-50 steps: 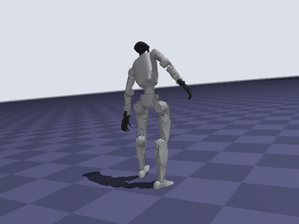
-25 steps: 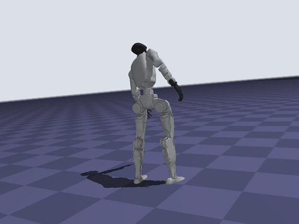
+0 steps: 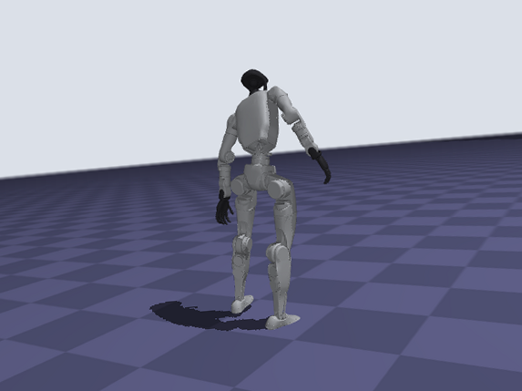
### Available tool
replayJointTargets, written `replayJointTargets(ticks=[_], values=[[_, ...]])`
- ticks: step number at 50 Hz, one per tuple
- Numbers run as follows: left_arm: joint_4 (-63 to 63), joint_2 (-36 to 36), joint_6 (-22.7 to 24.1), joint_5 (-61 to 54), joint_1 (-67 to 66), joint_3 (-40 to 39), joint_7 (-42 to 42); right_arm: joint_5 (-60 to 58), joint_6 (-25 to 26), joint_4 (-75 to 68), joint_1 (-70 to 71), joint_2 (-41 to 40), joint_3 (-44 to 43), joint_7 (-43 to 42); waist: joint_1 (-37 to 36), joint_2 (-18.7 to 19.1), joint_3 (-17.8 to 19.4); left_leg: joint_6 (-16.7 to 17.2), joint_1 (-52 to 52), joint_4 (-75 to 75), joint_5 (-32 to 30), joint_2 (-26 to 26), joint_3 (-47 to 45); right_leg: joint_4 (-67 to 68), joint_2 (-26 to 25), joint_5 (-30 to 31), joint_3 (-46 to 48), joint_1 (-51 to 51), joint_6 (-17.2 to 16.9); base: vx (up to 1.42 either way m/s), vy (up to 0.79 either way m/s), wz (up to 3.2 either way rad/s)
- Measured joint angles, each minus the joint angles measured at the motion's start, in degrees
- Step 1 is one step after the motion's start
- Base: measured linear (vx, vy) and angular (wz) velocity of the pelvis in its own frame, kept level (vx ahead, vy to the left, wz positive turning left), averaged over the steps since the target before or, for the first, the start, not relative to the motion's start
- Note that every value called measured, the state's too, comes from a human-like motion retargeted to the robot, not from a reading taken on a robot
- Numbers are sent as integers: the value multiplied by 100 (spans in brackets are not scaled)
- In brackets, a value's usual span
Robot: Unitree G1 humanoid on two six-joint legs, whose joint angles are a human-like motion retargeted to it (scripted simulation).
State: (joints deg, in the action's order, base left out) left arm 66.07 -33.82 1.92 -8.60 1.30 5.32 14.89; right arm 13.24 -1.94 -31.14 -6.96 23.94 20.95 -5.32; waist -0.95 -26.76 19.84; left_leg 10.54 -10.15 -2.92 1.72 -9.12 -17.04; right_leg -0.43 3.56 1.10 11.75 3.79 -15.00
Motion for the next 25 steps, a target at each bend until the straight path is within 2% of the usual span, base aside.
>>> replayJointTargets(ticks=[2,5,7,10,13,15,18,21,25], values=[[353,227,-17,150,-380,-191,-99,-22,-80,76,-32,65,-57,-22,-70,80,38,210,45,742,-214,-172,-184,64,-120,-168,-38,-149,0,45,17,-28],[900,542,-70,319,-798,-471,-256,-49,-123,107,-103,113,-148,7,-134,87,18,437,-222,792,95,-370,-320,155,-174,-405,-118,-335,0,46,20,-29],[1148,702,-146,314,-999,-661,-321,-72,-93,93,-150,121,-172,56,-167,57,-44,433,-224,792,128,-381,-281,236,-159,-558,-220,-445,0,50,26,-44],[1286,869,-262,159,-1222,-858,-331,-98,-17,77,-243,121,-151,142,-253,15,-131,353,25,792,-257,-359,-137,372,-113,-778,-463,-682,0,54,34,-61],[1199,884,-295,-39,-1210,-750,-216,-69,59,47,-369,71,-116,191,-244,-113,-141,130,430,792,-380,-67,-152,693,254,-891,-574,-913,26,52,48,-27],[1088,744,-307,-69,-1032,-547,-111,-33,95,22,-461,-29,-102,203,-198,-106,-92,87,701,792,-262,-34,-146,1109,291,-906,-549,-938,375,46,36,13],[838,383,-365,140,-468,-194,54,-23,103,2,-627,-158,-105,248,-43,85,28,152,1008,776,-126,-139,23,1958,87,-1099,-424,-699,874,40,24,52],[401,-39,-359,329,332,79,177,-61,87,-7,-698,-162,-85,387,205,269,105,191,1104,673,-34,-214,267,2283,-27,-1097,10,-375,922,36,16,74],[-401,-710,-247,137,1487,423,173,-107,120,-65,-605,-68,-50,499,538,326,111,136,1195,648,77,-144,456,1702,69,-857,799,-69,844,33,8,49]])
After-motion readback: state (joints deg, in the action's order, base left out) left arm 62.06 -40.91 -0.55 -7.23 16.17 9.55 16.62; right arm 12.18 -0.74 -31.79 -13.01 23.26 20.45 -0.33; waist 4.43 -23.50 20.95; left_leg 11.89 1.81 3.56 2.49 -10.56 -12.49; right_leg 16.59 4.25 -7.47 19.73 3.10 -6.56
